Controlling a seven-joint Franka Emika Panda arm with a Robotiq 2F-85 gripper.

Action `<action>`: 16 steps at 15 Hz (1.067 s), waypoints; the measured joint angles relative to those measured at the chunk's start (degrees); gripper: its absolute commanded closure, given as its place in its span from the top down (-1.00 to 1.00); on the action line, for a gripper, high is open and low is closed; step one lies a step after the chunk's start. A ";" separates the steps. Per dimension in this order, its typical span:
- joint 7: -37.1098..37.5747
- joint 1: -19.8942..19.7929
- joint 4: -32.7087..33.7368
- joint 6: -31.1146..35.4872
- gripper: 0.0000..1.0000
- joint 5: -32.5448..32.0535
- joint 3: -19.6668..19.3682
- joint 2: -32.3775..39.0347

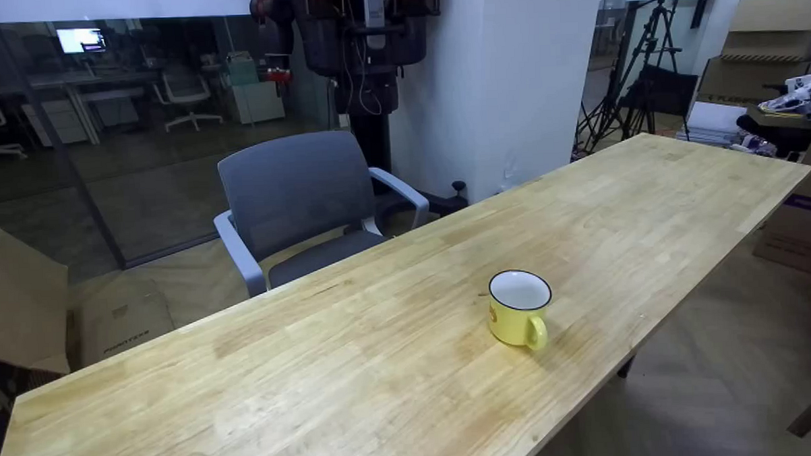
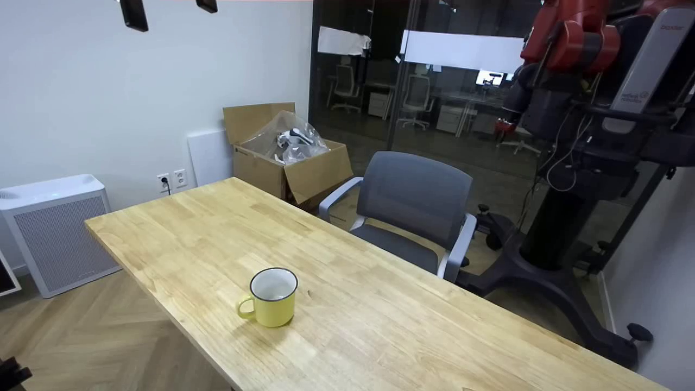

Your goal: Move the cup slightly to the right

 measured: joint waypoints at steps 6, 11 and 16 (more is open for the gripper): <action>0.00 0.00 0.00 0.00 1.00 0.00 0.00 0.00; 1.45 0.19 -1.37 7.82 1.00 -4.54 -0.44 -0.06; 4.26 -0.84 -7.26 25.90 1.00 -7.27 -3.68 0.84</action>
